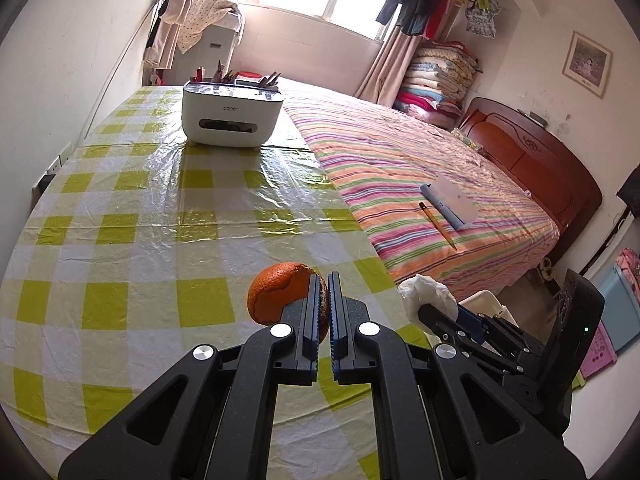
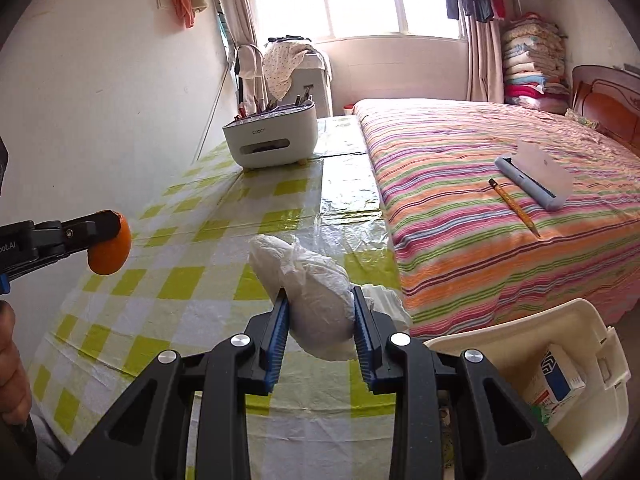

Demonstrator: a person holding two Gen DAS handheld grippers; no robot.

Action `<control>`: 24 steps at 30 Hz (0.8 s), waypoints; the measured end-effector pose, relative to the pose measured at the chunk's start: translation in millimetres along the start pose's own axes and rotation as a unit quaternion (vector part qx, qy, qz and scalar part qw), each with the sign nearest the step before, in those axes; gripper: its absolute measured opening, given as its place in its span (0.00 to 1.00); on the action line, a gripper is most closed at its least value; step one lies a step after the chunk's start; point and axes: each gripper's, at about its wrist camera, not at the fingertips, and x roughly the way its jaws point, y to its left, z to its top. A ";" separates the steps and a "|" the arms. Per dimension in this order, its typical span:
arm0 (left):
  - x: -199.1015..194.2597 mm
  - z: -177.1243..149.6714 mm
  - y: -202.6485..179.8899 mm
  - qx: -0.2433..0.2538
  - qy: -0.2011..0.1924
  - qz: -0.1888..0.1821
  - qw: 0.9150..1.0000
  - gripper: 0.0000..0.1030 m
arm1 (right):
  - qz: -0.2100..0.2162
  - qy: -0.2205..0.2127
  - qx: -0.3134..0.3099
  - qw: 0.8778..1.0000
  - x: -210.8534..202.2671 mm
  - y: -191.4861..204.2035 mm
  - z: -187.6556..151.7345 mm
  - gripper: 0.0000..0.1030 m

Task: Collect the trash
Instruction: 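Carry the tissue over the basket with right tool while left tool carries orange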

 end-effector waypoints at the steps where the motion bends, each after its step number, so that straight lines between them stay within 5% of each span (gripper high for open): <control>1: 1.9 -1.5 -7.6 0.006 0.001 -0.003 1.000 0.04 | -0.006 -0.005 0.003 1.000 -6.1 -6.1 -2.0 0.29; 8: 12.8 -16.2 -63.8 0.048 0.005 -0.026 0.999 0.04 | -0.051 -0.039 0.030 0.997 -39.7 -37.3 -16.9 0.29; 24: 29.4 -36.3 -149.6 0.097 0.006 -0.068 0.993 0.04 | -0.084 -0.069 0.147 0.983 -79.2 -102.0 -37.5 0.29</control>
